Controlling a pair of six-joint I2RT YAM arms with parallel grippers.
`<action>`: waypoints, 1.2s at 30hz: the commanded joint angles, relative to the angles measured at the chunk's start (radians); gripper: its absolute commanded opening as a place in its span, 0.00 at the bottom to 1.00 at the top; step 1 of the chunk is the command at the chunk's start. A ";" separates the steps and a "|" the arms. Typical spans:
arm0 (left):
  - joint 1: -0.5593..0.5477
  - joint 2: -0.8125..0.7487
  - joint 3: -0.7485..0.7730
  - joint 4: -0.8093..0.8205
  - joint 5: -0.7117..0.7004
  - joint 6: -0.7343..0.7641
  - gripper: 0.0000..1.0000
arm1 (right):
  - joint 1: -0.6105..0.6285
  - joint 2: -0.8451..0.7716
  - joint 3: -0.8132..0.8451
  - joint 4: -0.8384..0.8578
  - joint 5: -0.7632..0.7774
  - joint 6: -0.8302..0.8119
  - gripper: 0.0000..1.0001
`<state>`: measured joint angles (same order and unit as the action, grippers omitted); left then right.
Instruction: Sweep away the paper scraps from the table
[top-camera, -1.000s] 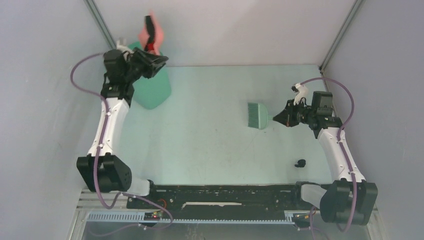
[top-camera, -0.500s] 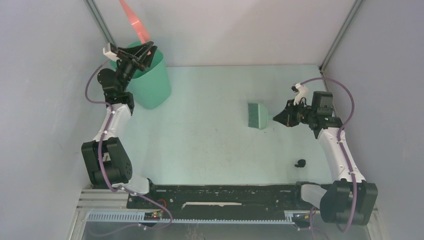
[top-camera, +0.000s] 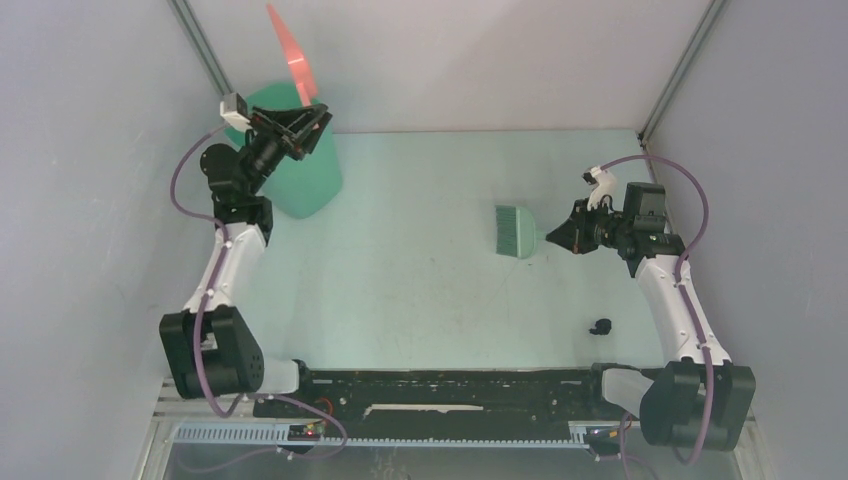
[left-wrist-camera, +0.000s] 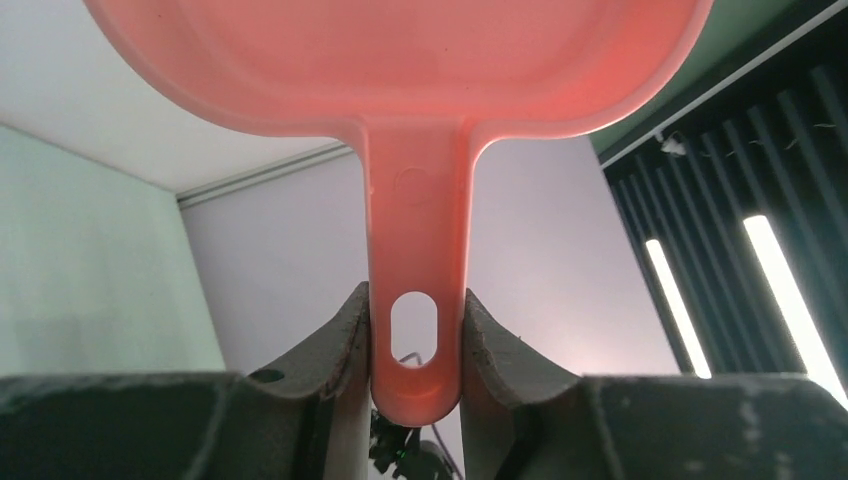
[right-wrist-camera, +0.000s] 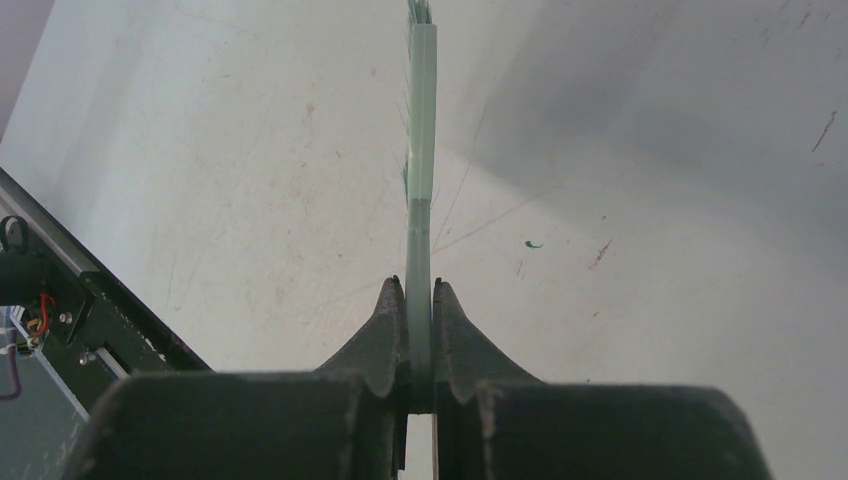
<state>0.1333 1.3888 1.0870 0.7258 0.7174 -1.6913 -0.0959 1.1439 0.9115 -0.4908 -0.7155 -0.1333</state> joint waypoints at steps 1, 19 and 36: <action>-0.067 -0.145 -0.021 -0.257 -0.018 0.318 0.00 | -0.004 -0.006 0.009 0.014 -0.011 -0.021 0.00; -0.510 -0.299 -0.040 -1.177 -0.597 1.188 0.00 | -0.008 -0.021 0.027 -0.014 0.003 -0.053 0.00; -0.785 -0.227 -0.026 -1.663 -0.818 1.385 0.00 | 0.087 0.195 0.423 -0.798 -0.267 -0.378 0.00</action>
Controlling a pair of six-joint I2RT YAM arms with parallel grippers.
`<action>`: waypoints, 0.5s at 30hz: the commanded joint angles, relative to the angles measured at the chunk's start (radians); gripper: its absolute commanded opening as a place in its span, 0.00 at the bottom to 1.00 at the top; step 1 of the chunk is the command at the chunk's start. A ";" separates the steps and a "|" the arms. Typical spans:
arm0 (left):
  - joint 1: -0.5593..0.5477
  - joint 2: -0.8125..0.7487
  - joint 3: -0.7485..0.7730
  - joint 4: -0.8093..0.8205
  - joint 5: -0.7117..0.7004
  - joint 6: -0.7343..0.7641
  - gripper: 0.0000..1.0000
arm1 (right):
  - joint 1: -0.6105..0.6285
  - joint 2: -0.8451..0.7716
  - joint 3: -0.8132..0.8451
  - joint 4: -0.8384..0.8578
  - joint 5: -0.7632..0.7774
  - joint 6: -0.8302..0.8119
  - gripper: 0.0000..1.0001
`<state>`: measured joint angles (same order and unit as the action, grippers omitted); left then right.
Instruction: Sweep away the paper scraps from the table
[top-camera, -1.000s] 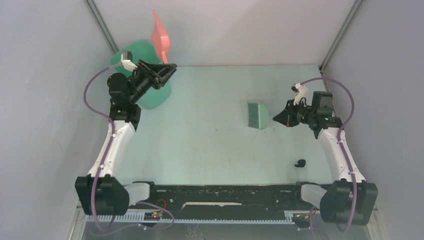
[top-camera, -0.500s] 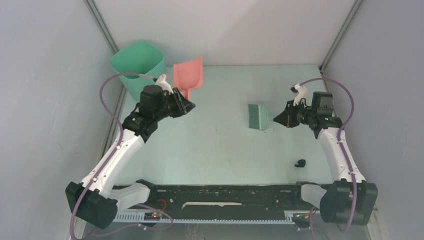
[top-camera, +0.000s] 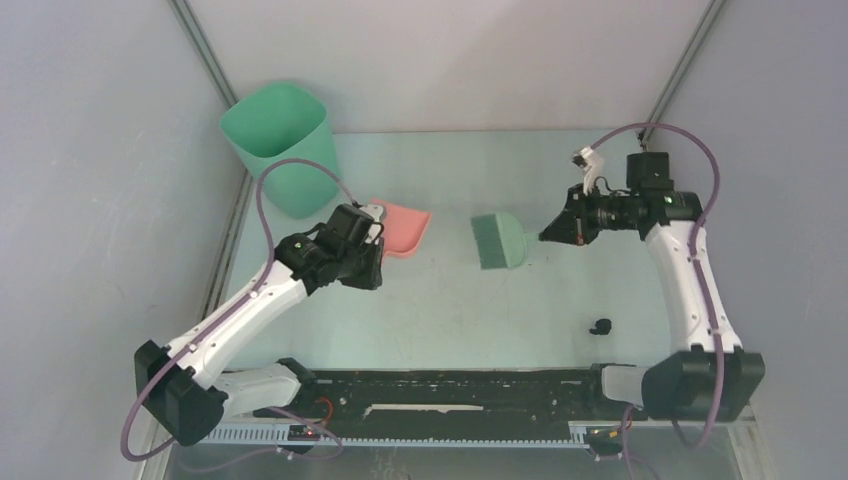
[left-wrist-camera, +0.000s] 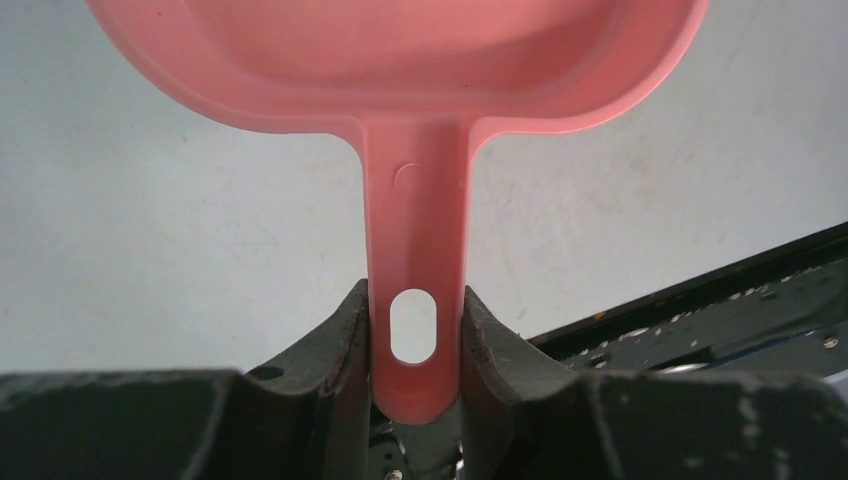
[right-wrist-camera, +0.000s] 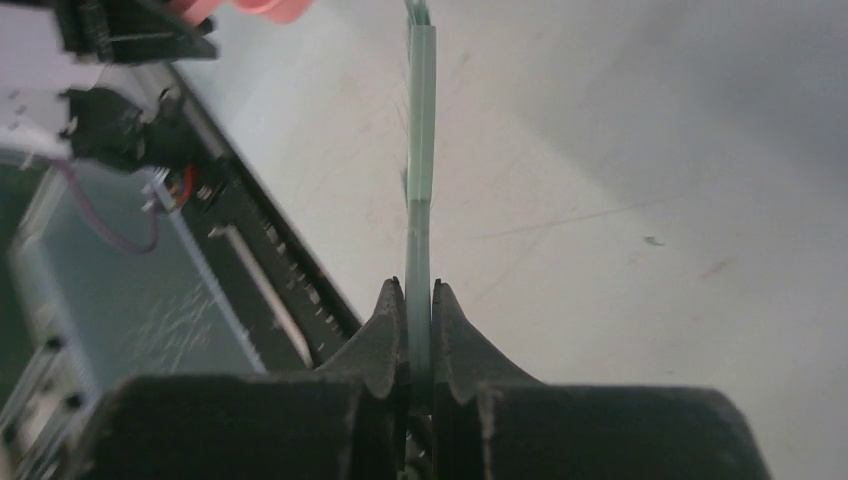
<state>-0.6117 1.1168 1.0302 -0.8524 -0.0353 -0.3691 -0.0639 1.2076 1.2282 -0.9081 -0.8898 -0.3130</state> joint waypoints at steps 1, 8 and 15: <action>-0.051 0.058 0.028 -0.081 -0.067 0.066 0.00 | 0.061 0.174 0.125 -0.467 -0.106 -0.257 0.00; -0.102 0.201 0.019 0.019 -0.012 0.089 0.00 | 0.146 0.361 0.064 -0.637 -0.139 -0.445 0.00; -0.165 0.371 0.070 0.021 0.021 0.074 0.03 | 0.178 0.484 -0.021 -0.312 0.026 -0.167 0.00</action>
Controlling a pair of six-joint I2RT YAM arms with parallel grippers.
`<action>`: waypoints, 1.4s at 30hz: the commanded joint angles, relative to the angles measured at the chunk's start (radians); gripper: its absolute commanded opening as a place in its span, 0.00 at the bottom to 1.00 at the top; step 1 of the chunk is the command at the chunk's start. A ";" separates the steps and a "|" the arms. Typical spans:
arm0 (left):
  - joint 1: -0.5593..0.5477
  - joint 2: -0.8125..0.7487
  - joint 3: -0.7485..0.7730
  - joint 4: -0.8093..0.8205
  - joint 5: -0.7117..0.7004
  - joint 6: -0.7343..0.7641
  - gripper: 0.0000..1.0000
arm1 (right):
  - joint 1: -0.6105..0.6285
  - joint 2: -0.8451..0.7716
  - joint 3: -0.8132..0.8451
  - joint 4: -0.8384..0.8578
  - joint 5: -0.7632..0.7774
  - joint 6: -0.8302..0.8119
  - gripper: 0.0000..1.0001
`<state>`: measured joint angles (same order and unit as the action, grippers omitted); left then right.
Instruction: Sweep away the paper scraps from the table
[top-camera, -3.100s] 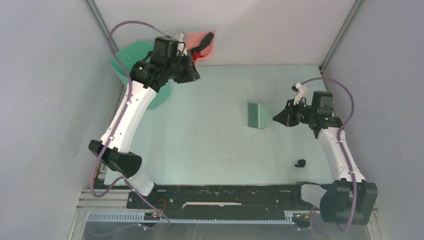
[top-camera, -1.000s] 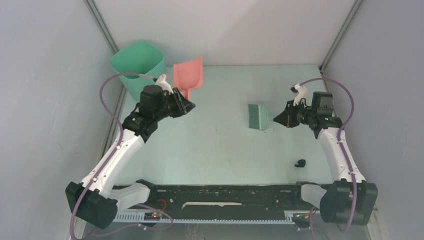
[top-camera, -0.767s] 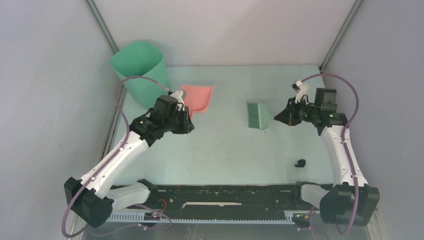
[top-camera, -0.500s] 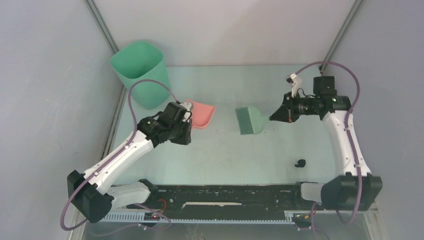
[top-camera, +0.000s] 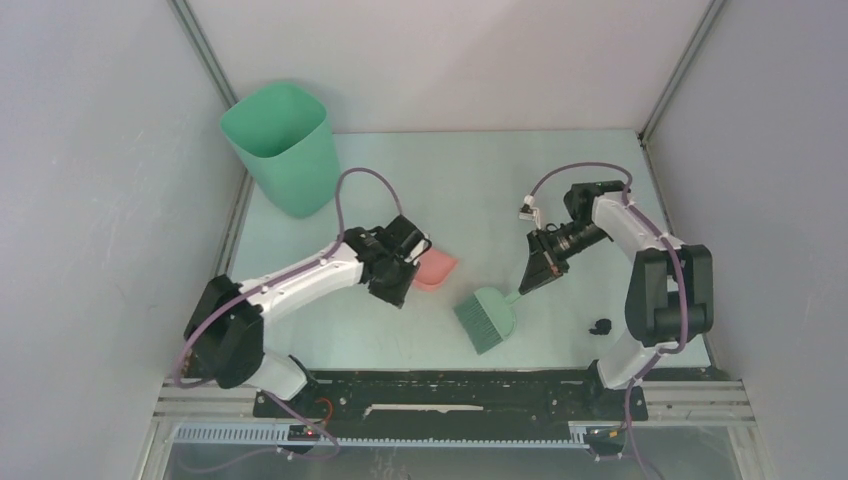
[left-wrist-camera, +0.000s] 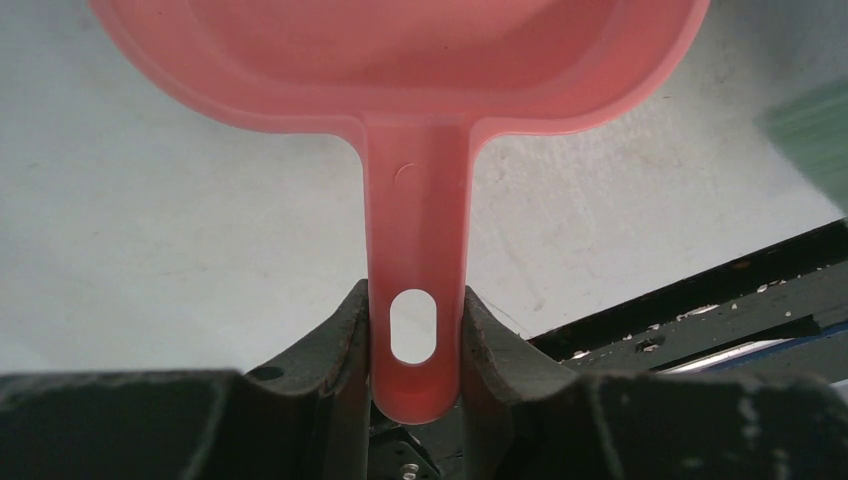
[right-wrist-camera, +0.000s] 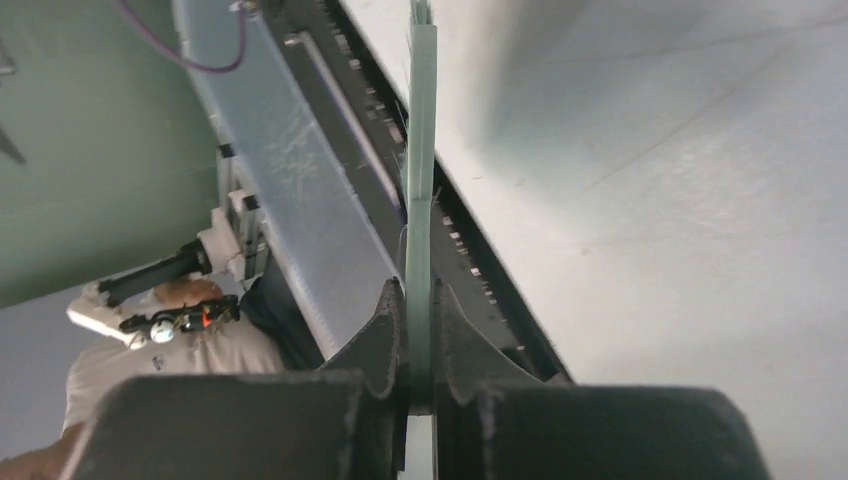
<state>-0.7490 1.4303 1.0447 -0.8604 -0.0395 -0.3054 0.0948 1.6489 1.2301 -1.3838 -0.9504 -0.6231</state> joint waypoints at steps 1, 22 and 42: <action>-0.031 0.071 0.053 0.029 0.029 0.004 0.04 | 0.027 0.056 -0.029 0.191 0.122 0.178 0.01; -0.093 0.065 -0.002 0.027 0.019 0.011 0.56 | 0.123 -0.015 -0.139 0.484 0.551 0.338 0.44; 0.107 -0.358 -0.062 0.281 -0.170 0.051 0.99 | -0.037 -0.599 -0.286 0.904 0.720 0.480 1.00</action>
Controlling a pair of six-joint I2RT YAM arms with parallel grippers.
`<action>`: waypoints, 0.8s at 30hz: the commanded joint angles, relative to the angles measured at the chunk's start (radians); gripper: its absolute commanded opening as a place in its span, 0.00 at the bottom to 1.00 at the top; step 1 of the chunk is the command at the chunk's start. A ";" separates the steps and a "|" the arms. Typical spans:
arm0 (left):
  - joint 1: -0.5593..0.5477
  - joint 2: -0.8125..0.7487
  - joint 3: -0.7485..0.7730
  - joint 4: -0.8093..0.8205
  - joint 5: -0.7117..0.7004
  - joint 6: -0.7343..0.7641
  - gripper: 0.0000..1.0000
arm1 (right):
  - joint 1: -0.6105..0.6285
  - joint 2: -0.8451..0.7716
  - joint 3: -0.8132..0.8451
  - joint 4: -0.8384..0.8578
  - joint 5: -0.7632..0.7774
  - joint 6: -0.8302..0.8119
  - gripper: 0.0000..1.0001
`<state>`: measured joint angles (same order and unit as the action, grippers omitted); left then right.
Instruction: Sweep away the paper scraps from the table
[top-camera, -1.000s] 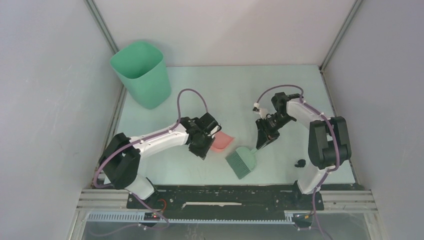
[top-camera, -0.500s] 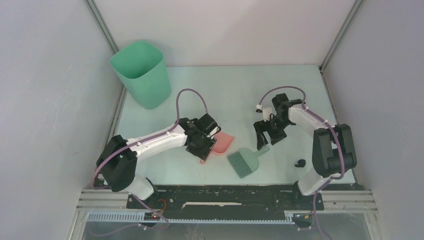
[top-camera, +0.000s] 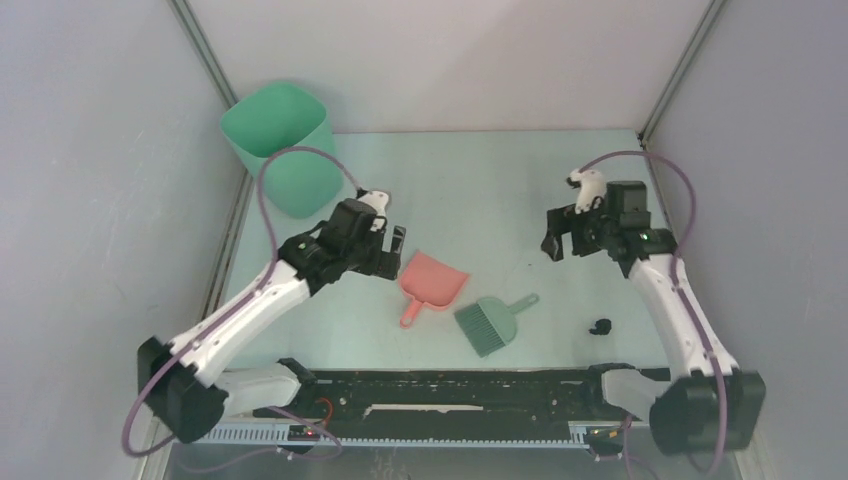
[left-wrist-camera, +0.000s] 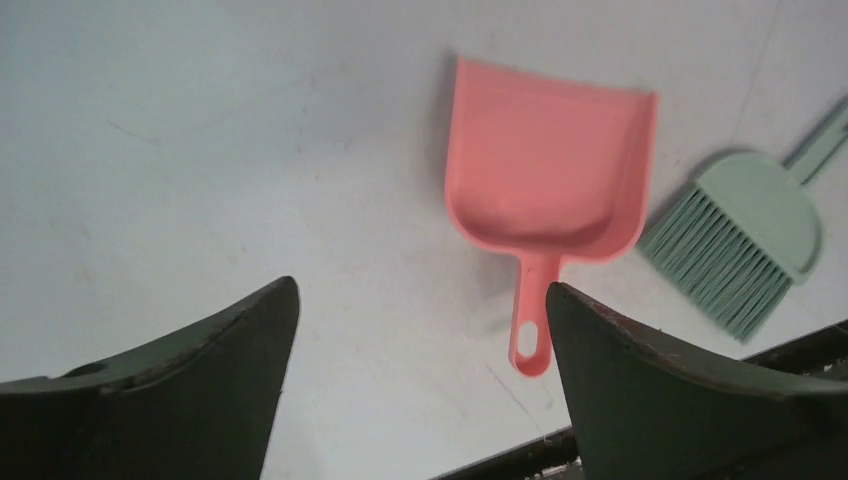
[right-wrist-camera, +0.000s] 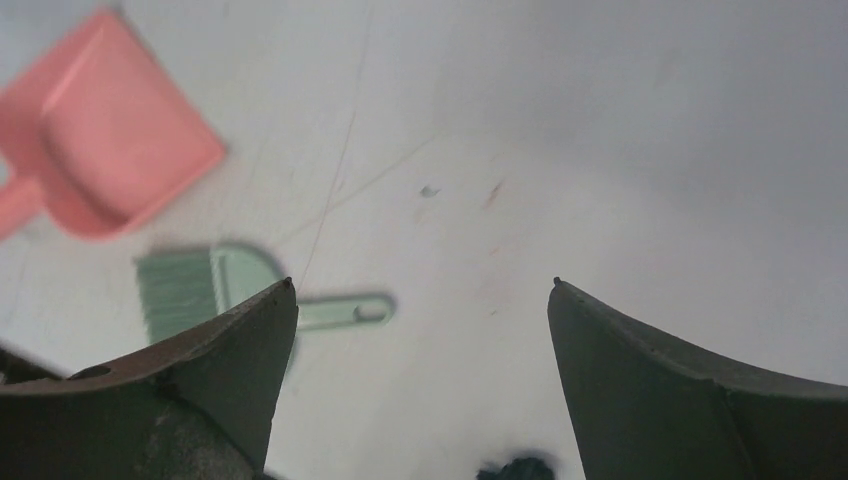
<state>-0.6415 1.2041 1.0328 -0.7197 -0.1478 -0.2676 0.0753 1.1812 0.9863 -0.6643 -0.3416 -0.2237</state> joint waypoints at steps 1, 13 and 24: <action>-0.001 -0.165 -0.067 0.154 -0.091 0.016 1.00 | -0.026 -0.183 -0.060 0.240 0.189 0.109 1.00; 0.043 -0.269 -0.153 0.214 -0.292 -0.004 1.00 | -0.098 -0.283 -0.205 0.490 0.036 0.265 1.00; 0.071 -0.256 -0.146 0.209 -0.263 -0.015 1.00 | -0.116 -0.337 -0.200 0.440 -0.055 0.244 0.95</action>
